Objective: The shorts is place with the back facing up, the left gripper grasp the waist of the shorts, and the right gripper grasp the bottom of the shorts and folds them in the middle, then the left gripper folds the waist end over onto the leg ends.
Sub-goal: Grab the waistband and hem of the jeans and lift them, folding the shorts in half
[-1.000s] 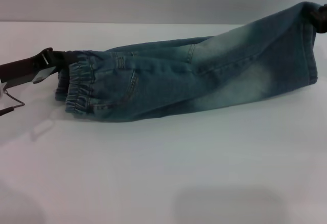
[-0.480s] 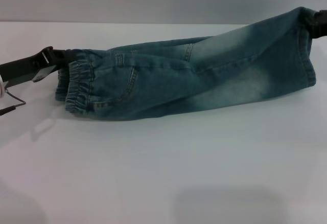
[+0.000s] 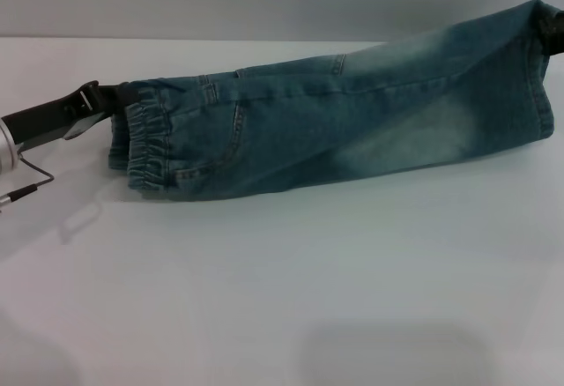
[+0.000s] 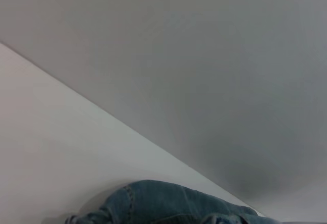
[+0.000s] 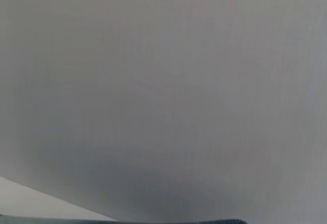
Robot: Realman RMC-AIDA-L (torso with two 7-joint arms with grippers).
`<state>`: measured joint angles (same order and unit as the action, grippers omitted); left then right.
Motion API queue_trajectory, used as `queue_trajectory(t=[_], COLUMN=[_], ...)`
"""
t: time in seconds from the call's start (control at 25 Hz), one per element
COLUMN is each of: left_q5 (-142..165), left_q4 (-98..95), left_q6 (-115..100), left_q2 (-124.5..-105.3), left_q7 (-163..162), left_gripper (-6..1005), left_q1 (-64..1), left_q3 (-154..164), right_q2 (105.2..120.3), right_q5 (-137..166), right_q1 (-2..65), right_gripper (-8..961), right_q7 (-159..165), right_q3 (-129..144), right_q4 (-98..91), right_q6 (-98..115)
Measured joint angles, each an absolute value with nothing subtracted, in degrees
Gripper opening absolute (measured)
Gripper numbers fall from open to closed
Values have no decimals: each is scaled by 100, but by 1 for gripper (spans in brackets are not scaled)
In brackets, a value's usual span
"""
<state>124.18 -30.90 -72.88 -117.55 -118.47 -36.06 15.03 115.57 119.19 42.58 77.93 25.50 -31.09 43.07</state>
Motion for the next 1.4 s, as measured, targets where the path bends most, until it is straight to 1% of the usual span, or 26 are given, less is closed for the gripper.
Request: queue_trajectory(t=[0.12, 0.4, 0.44, 0.6, 0.76, 0.96, 1.04, 1.24, 1.4], left_q5=[12371, 12322, 12322, 12321, 12321, 12313, 12313, 12313, 12313], left_q4=[-2992, -2896, -2894, -2891, -2835, -2758, -2758, -2758, -2760], left_q6=[-7249, -7228, -7228, -7211, -7152, -7077, -7070, -7066, -7109], left_q2=[-11759, -11758, -11759, -11762, -11775, -11767, -11764, -11752, -11744], left_q7=[-11713, -11551, -11548, -11441, -11288, -11248, -11247, -11245, -11250], left_gripper=[163, 165, 165, 167, 168, 170, 246, 447, 640], left_q1=[-3621, -3657, -3658, -3675, -3719, -3738, -3738, -3745, -3762], left_q3=[1509, 1512, 1512, 1551, 1635, 1628, 1636, 1648, 1650], right_q2=[11594, 11622, 11649, 11674, 11656, 11653, 11656, 11621, 11533], right_q5=[11918, 11917, 11917, 11917, 11917, 11917, 11922, 11929, 11959], right_q1=[4299, 4347, 4375, 4477, 4605, 4613, 4598, 4580, 4559], right_gripper=[7, 8, 8, 8, 142, 323, 397, 642, 647], right_q7=[7734, 7722, 7718, 7717, 7716, 7716, 7716, 7718, 7847], right_q3=[2553, 2671, 2748, 2801, 2862, 3095, 3176, 3280, 3286], right_q4=[-3094, -3090, -3085, -3013, -2884, -2873, -2858, -2735, -2641], right_q6=[4187, 4064, 3898, 3571, 3319, 3304, 3303, 3313, 3421])
